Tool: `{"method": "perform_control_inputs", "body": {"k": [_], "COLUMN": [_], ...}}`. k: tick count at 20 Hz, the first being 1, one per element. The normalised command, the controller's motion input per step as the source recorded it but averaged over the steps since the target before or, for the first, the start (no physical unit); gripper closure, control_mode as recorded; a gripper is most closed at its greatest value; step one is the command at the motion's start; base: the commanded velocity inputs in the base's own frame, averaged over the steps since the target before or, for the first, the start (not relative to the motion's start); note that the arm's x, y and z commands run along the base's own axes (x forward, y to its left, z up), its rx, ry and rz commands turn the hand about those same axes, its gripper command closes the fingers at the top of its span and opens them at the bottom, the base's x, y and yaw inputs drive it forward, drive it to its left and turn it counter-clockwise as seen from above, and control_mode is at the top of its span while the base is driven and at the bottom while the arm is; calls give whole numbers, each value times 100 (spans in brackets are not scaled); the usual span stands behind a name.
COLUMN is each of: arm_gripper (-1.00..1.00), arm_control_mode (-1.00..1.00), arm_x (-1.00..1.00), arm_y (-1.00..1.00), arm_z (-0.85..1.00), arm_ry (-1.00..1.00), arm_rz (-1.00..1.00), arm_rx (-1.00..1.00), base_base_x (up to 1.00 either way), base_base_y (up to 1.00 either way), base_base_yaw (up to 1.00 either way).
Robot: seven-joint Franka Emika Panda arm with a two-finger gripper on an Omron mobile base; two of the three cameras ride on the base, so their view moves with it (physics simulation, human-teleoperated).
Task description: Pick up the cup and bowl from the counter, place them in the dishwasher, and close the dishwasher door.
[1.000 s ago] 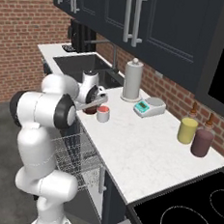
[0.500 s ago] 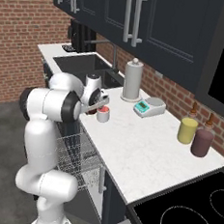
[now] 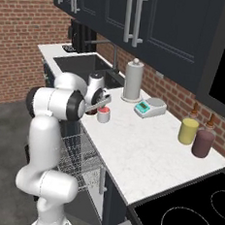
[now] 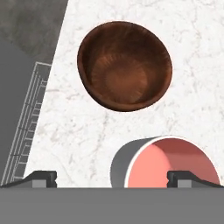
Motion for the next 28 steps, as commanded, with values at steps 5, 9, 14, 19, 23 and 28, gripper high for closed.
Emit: {"method": "perform_control_inputs", "body": {"k": [5,9,14,19,23,28], "arm_gripper": [-100,-100,-100,-100,100,100], "arm_control_mode": [-100,-100,-100,-100,-100,-100], "arm_x": [6,10,6,11,3,0], "arm_y": [-5,-6,-2,-1,0,0], "arm_z": [-10,-17,-17,-20,-30,-21], "arm_ry": [2,3,3,3,8,10], "arm_rz": [2,1,1,2,2,3], "arm_rx": [0,0,0,0,-3,-2], "base_base_x": [0,0,0,0,0,0], "base_base_y": [0,0,0,0,0,0], "base_base_yaw": [0,0,0,0,0,0]}}
